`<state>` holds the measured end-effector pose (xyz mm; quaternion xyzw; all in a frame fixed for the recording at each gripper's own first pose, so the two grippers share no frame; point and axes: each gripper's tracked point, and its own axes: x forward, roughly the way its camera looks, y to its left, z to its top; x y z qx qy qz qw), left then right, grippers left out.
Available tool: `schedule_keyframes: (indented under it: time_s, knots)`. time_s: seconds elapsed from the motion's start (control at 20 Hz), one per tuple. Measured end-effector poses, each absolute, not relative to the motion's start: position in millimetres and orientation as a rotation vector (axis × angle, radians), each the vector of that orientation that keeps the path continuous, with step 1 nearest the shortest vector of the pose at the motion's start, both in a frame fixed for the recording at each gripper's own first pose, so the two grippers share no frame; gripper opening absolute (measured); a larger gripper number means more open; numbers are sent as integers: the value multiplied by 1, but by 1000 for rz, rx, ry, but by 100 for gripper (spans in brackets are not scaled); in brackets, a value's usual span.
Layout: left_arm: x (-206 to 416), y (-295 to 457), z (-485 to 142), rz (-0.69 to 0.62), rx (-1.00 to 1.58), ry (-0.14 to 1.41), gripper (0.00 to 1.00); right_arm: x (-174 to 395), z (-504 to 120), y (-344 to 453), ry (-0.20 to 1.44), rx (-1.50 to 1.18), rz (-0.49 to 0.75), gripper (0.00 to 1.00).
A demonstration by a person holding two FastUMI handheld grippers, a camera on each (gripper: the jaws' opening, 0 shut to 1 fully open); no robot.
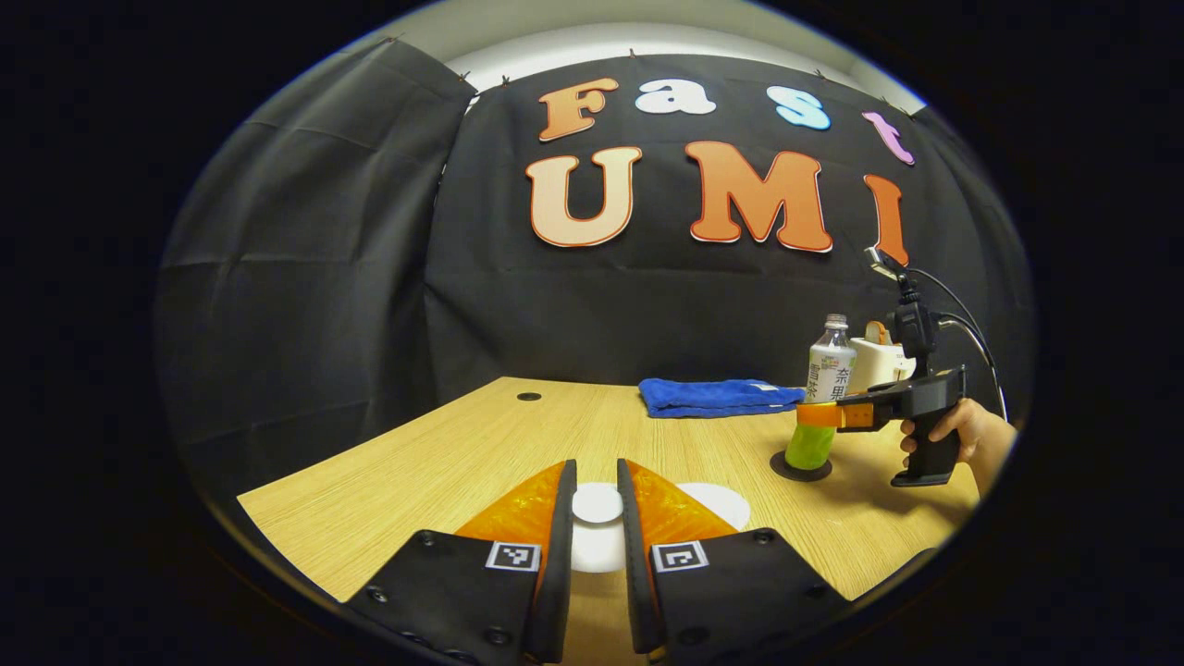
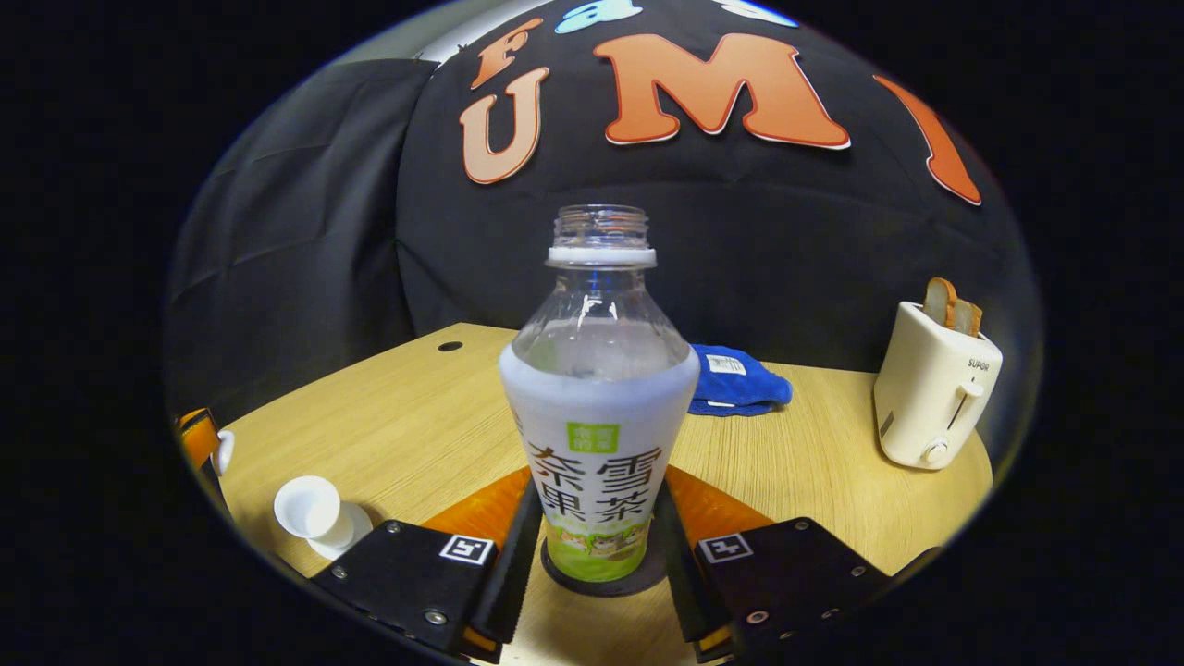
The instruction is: Open the teacup lid with one hand, grasp the water bottle and pour water into the teacup with the other hand; after pouring, place the water bottle on the coaster and then close the teacup lid.
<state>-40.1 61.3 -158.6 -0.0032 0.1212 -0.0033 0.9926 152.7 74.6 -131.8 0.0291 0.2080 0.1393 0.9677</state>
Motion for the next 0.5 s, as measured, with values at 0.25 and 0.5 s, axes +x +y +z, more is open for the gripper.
schedule_keyframes:
  time_s: [0.25, 0.5]
  knots:
    - [-32, 45, -155, -23, -12, 248, 30, 157, -139, 74, 419, 75, 277, 66]
    - [-19, 24, -155, -72, -51, 250, 30, 156, -140, 78, 420, 86, 295, 70]
